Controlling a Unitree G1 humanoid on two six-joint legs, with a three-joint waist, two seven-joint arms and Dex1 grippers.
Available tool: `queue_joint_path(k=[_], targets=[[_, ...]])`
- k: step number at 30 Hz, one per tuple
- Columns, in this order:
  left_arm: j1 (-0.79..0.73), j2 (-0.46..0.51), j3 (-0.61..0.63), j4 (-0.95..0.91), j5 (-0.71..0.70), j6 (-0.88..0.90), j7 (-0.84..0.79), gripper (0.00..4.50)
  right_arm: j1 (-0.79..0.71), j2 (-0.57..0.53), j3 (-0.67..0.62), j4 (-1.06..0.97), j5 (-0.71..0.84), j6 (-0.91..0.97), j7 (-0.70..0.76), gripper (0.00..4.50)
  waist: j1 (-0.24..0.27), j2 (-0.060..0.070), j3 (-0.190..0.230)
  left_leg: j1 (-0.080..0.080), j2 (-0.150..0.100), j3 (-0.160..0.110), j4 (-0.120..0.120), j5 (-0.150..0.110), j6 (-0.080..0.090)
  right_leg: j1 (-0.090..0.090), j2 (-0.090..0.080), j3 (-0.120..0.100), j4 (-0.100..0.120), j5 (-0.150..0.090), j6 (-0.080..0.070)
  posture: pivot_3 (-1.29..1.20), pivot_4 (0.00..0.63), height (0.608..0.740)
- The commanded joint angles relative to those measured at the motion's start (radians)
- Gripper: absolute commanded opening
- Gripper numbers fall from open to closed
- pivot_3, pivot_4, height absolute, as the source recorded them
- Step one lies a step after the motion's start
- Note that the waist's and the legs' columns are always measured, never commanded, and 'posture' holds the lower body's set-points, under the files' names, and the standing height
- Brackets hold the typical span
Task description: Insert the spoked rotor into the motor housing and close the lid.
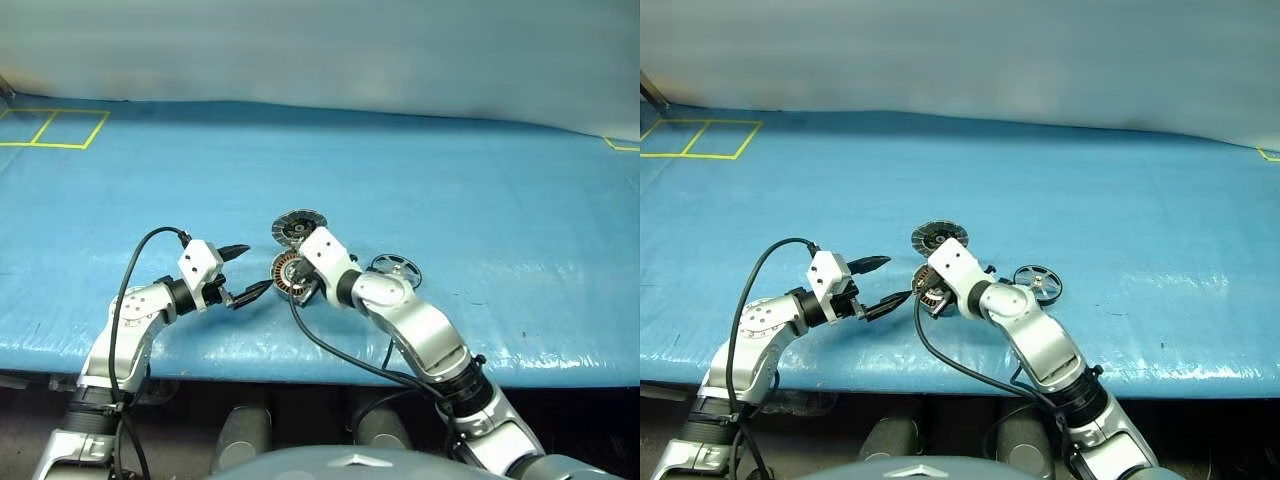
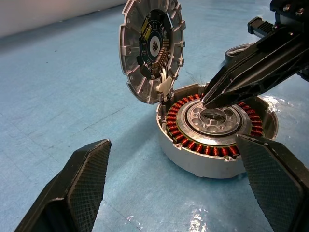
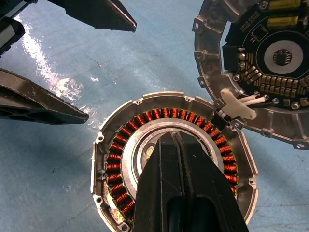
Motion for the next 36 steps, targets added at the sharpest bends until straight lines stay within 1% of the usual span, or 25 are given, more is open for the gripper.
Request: queue_joint_path(k=[1,15,31,36], targets=[[0.005,0.005,0.012,-0.022,-0.007,-0.009,-0.001,4.5,-0.018,0.01,0.004,0.003,0.001,-0.031,0.003,0.03,0.0,0.0,0.0,0.0,0.0,0.0,0.0,0.0,0.0,0.0,0.0,0.0,0.0,0.0,0.0,0.0,0.15,0.74],[0.002,0.011,0.011,-0.018,-0.005,-0.007,-0.001,4.5,0.003,0.009,0.022,0.052,-0.004,-0.044,-0.001,0.03,-0.004,0.0,0.0,0.002,0.0,0.0,0.004,0.0,0.0,0.0,0.0,0.0,0.009,-0.001,-0.002,0.0,0.15,0.74],[-0.01,0.008,0.009,-0.005,-0.003,-0.011,-0.004,4.5,-0.025,0.008,0.008,-0.014,-0.002,-0.042,-0.005,0.03,-0.004,0.0,0.0,0.002,0.0,0.0,0.005,0.0,0.0,0.001,0.0,0.0,0.01,-0.001,-0.002,0.0,0.15,0.74],[-0.015,0.007,0.007,-0.006,-0.009,-0.008,-0.012,4.5,-0.023,-0.01,-0.014,-0.029,-0.012,-0.048,-0.017,0.03,-0.004,0.0,0.0,0.002,0.0,0.0,0.006,0.0,0.0,0.001,0.0,0.0,0.01,-0.001,-0.002,0.0,0.15,0.74]])
